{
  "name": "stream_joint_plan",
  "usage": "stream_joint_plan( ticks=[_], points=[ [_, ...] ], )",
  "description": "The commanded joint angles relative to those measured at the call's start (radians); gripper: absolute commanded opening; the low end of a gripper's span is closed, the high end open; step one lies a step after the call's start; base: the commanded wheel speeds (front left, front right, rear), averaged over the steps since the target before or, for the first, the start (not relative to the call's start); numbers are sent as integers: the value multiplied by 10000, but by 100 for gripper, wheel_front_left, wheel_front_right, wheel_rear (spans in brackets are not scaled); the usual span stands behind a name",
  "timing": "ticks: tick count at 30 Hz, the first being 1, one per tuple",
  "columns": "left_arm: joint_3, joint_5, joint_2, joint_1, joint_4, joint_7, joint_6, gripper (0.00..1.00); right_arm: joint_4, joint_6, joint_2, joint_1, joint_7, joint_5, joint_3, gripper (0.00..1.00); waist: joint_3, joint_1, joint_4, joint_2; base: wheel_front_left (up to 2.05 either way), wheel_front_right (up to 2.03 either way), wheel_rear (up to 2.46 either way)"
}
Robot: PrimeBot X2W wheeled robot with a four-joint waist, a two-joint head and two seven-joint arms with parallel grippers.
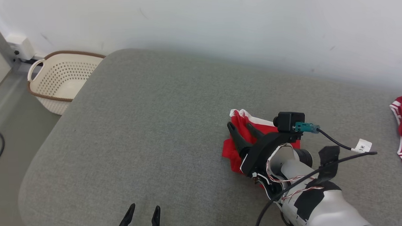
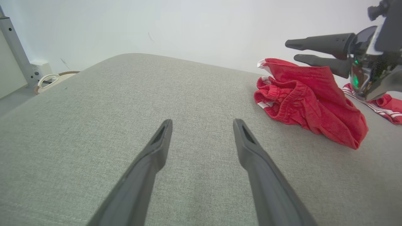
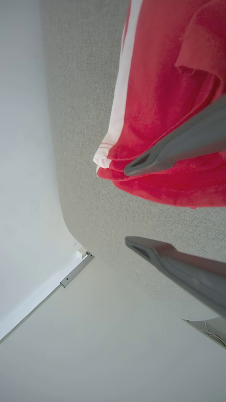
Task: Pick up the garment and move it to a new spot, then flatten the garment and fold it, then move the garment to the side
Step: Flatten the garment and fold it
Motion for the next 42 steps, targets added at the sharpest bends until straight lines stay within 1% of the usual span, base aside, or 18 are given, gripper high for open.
stream_joint_plan(
  ticks=[1,4,8,14,17,19,25,32,42],
  points=[
    [27,23,115,211,-50,-81,49,100,-417,-1,-152,184,-181,110,129,100,-205,-1,-238,-1,0,0,0],
    [63,0,178,294,-138,-66,101,100,-1089,-1,-485,331,-428,237,228,100,-317,-1,-402,-1,0,0,0],
    [117,-40,285,454,-267,-6,183,100,-1718,-1,-1097,454,-710,117,249,100,-418,-1,-586,-1,0,0,0],
    [139,-70,389,588,-484,56,269,100,-2020,-1,-2002,789,-894,-167,-41,100,-422,-1,-801,-1,0,0,0],
    [130,-72,419,614,-552,79,305,100,-1921,-1,-2413,1065,-939,-318,-242,100,-429,-1,-883,-1,0,0,0],
    [121,-87,439,621,-595,102,333,100,-1794,-1,-2562,1230,-972,-493,-338,100,-441,-1,-934,-1,0,0,0],
    [94,-117,495,652,-650,132,342,100,-1468,-1,-2577,1746,-918,-660,-401,100,-450,-1,-1011,-1,0,0,0],
    [45,-158,556,599,-716,127,352,100,-1518,-1,-2228,2065,-717,-636,-284,100,-344,-1,-1014,-1,0,0,0],
    [-84,-207,517,384,-598,90,319,100,-1321,-1,-1946,1798,57,-499,129,100,-89,-1,-631,-1,0,0,0]
  ],
)
